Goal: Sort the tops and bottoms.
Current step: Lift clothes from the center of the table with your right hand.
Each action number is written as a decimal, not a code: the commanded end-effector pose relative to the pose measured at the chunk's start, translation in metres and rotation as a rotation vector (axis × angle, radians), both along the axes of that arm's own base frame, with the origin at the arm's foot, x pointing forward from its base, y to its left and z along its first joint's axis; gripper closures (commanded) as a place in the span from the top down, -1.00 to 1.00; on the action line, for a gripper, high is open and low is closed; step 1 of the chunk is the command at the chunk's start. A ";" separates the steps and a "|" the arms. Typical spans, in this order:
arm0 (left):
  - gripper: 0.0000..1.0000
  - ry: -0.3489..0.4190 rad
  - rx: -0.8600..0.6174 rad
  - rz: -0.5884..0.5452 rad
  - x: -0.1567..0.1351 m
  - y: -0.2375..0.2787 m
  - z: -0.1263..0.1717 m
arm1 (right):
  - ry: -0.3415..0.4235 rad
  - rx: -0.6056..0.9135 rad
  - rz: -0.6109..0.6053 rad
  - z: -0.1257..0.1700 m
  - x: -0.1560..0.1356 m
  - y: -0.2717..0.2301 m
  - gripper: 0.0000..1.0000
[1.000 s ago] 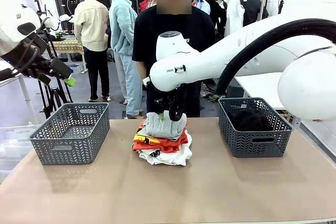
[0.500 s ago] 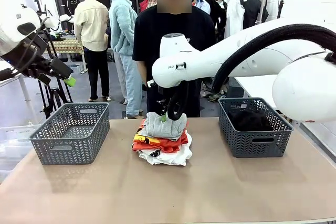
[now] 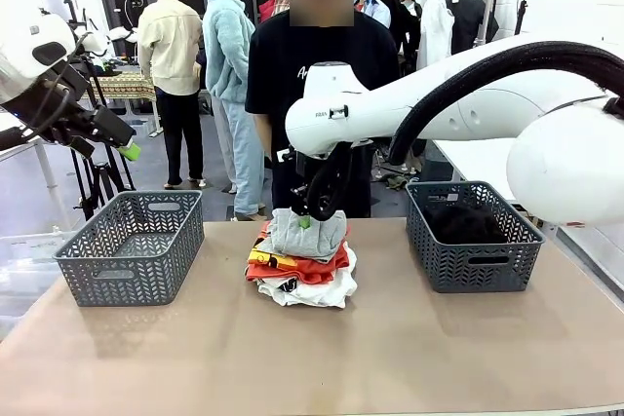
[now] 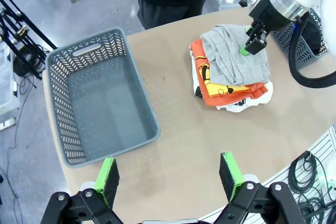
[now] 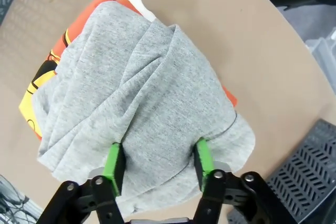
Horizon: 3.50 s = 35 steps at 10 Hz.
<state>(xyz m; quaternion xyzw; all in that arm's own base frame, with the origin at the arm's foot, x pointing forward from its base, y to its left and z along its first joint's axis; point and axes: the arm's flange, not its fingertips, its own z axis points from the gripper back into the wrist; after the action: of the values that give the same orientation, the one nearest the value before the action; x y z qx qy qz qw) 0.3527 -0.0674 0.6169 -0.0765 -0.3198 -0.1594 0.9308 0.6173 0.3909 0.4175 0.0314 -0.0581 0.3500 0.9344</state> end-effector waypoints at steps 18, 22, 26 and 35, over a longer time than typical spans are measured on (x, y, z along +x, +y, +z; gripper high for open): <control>1.00 0.002 -0.006 0.003 -0.002 0.002 -0.002 | -0.036 0.027 -0.013 0.040 -0.005 0.008 -1.00; 1.00 0.002 -0.006 0.003 -0.002 0.002 -0.002 | -0.161 -0.024 0.001 0.113 -0.015 0.023 -1.00; 1.00 0.002 -0.006 0.003 -0.002 0.002 -0.002 | -0.357 0.007 -0.050 0.185 -0.020 0.014 -1.00; 1.00 0.002 -0.006 0.003 -0.002 0.002 -0.002 | -0.240 -0.143 0.010 0.281 -0.039 0.011 -1.00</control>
<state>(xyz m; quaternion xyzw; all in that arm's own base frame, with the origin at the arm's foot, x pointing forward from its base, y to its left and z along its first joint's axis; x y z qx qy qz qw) 0.3525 -0.0673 0.6171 -0.0766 -0.3201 -0.1593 0.9307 0.5575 0.3842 0.6726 -0.0744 -0.1448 0.3485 0.9231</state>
